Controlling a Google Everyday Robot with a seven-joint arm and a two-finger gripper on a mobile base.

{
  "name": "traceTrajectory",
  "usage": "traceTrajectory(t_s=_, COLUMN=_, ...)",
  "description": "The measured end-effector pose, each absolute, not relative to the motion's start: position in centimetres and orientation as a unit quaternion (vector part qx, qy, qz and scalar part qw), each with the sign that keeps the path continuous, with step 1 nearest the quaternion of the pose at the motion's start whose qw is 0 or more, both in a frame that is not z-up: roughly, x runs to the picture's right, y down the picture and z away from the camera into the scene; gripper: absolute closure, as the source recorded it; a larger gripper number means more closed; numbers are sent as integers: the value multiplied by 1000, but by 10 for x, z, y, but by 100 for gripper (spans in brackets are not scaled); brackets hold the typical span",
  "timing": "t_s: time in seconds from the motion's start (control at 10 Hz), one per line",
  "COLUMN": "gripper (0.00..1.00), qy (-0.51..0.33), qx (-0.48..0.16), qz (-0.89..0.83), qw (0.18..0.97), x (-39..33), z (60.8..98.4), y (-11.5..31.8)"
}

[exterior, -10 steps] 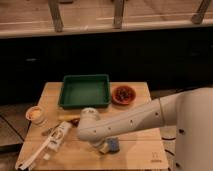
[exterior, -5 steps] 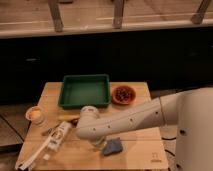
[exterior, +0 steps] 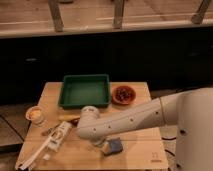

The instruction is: Place sponge in tray

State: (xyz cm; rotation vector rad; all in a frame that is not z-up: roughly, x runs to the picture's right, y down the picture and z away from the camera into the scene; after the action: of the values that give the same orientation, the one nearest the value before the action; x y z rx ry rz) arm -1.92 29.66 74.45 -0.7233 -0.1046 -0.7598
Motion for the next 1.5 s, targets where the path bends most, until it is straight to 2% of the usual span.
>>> traceTrajectory(t_s=0.3, gripper=38, qy=-50, qx=-346, qz=-366, qw=863, x=-18, z=744, y=298)
traceTrajectory(t_s=0.4, gripper=33, qy=-51, qx=-346, qz=-367, qw=862, x=-17, z=744, y=299)
traceTrajectory(t_s=1.5, gripper=33, qy=-55, qx=-345, qz=-384, qw=855, x=-15, z=747, y=304)
